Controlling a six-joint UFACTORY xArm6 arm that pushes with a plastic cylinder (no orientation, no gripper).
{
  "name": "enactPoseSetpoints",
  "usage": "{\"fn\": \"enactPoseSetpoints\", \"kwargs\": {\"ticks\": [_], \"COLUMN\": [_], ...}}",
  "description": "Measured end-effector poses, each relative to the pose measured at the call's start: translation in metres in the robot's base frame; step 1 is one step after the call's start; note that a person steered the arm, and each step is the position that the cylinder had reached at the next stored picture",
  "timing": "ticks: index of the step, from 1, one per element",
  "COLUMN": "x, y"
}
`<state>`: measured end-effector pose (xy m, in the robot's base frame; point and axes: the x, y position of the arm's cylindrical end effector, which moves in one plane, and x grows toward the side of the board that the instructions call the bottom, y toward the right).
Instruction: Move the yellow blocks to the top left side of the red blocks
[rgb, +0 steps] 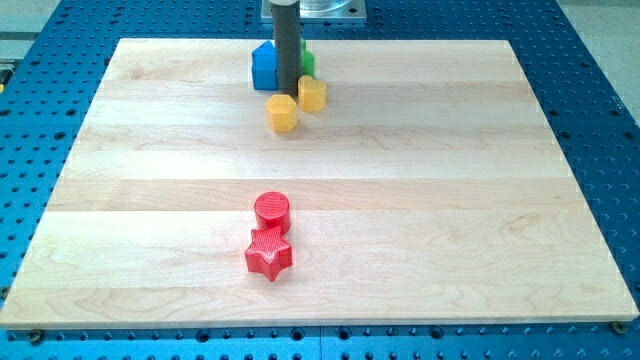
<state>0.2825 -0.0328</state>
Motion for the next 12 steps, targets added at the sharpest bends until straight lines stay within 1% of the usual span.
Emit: {"fn": "enactPoseSetpoints", "kwargs": {"ticks": [1,2,3,4,5,6,7,8,10,11,12], "x": [0.020,0.081,0.093,0.042,0.096,0.185,0.167,0.167,0.223,0.171,0.098], "y": [0.021,-0.008,-0.010,-0.017,-0.063,-0.061,-0.057,-0.035,-0.037,-0.037,-0.030]}}
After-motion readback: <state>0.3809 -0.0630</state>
